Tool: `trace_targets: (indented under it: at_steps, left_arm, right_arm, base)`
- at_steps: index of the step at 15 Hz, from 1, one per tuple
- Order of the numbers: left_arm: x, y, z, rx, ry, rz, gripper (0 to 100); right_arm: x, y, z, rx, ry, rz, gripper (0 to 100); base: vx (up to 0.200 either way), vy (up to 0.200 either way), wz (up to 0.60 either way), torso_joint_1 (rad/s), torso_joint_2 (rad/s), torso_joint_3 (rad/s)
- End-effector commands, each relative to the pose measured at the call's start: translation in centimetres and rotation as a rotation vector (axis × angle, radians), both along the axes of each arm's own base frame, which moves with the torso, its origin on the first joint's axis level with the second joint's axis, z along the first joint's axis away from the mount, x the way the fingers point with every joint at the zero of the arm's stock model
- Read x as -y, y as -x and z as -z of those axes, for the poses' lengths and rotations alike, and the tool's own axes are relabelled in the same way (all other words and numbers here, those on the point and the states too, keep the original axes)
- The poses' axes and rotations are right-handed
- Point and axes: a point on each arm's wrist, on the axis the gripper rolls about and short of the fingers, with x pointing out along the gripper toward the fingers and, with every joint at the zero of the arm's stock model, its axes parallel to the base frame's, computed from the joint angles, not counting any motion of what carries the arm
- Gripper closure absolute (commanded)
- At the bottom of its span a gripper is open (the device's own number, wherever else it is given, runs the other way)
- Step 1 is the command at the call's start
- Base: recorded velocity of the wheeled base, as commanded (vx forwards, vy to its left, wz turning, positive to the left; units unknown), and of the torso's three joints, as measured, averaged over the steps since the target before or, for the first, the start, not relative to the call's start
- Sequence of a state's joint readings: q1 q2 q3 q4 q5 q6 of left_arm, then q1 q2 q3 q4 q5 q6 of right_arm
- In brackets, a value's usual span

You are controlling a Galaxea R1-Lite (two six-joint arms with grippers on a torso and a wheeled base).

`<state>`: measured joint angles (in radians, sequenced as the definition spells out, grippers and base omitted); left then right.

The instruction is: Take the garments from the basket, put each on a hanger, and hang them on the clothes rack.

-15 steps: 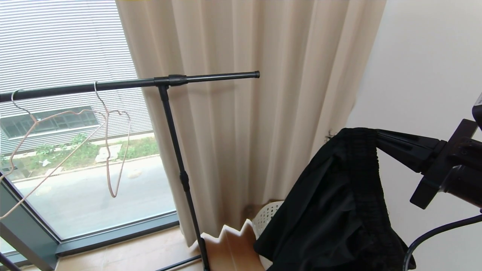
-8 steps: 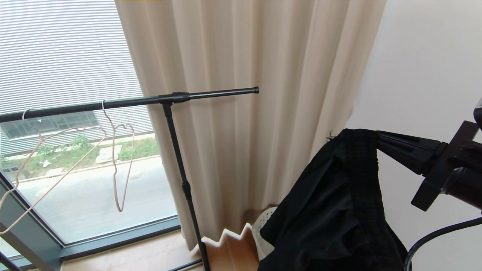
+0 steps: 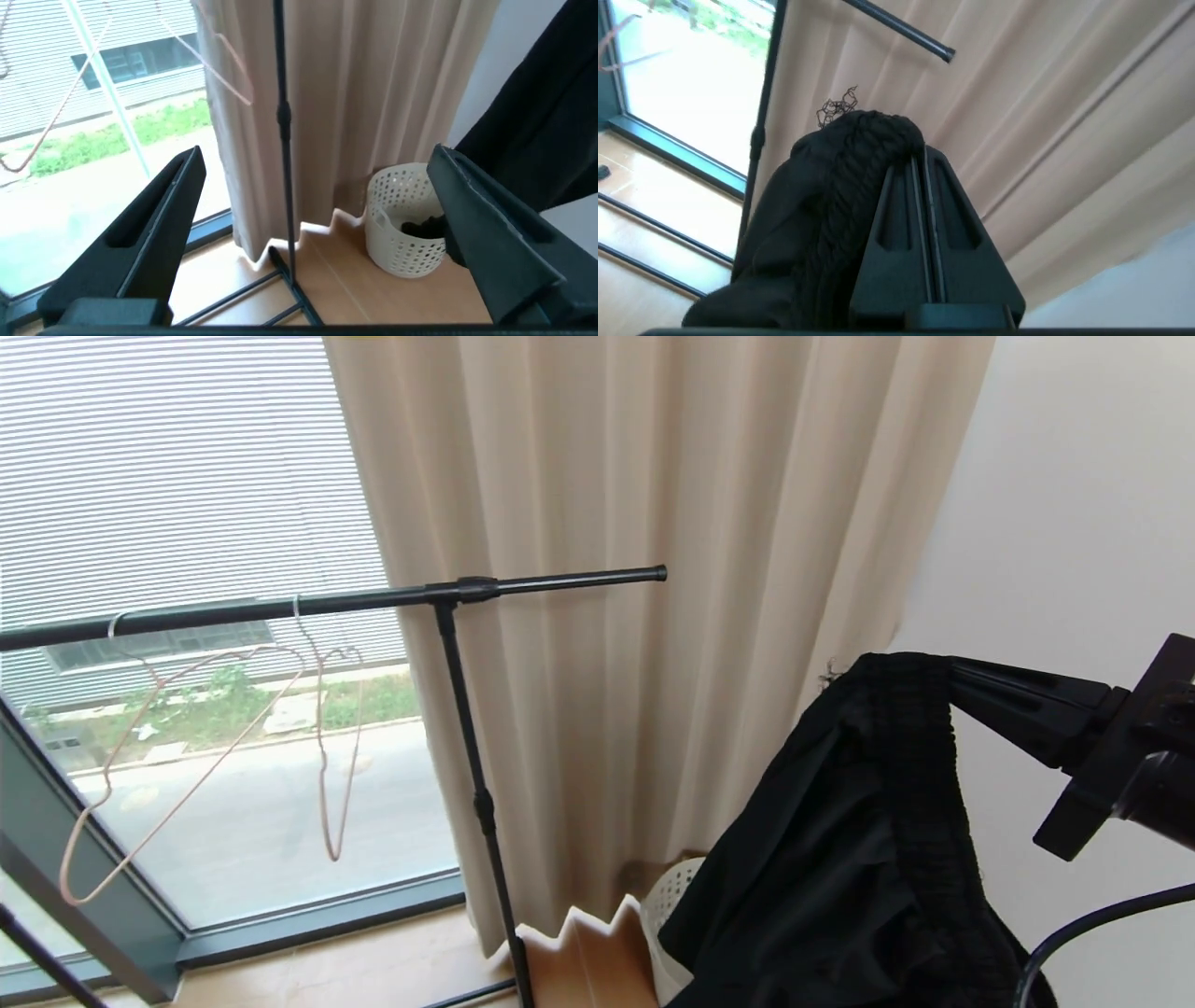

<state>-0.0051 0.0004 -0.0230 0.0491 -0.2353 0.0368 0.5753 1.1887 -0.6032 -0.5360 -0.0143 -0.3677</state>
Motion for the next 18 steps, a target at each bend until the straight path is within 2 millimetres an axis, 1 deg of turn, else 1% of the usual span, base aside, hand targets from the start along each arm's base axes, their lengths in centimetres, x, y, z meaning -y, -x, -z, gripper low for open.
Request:
trace_targets:
  at_steps: [1,4,5,18]
  left_arm:
    - [0.00,0.00,0.02,-0.001,0.000,0.000,0]
    - [0.00,0.00,0.02,-0.001,0.000,0.000,0]
    - [0.00,0.00,0.02,-0.001,0.000,0.000,0]
    - [0.00,0.00,0.02,-0.001,0.000,0.000,0]
  right_arm:
    - [-0.08,-0.08,0.12,-0.006,0.004,-0.002,100]
    - [-0.04,-0.05,0.18,-0.008,0.004,-0.003,100]
    - [-0.04,-0.05,0.18,-0.008,0.004,-0.003,100]
    - [0.10,0.17,-0.03,0.002,-0.003,-0.003,100]
  base:
    - [0.000,0.000,0.60,0.017,-0.01,0.002]
    - [0.000,0.000,0.60,0.009,0.00,0.001]
    - [0.000,0.000,0.00,0.000,0.00,0.000]
    - [0.000,0.200,0.00,0.002,0.00,0.002]
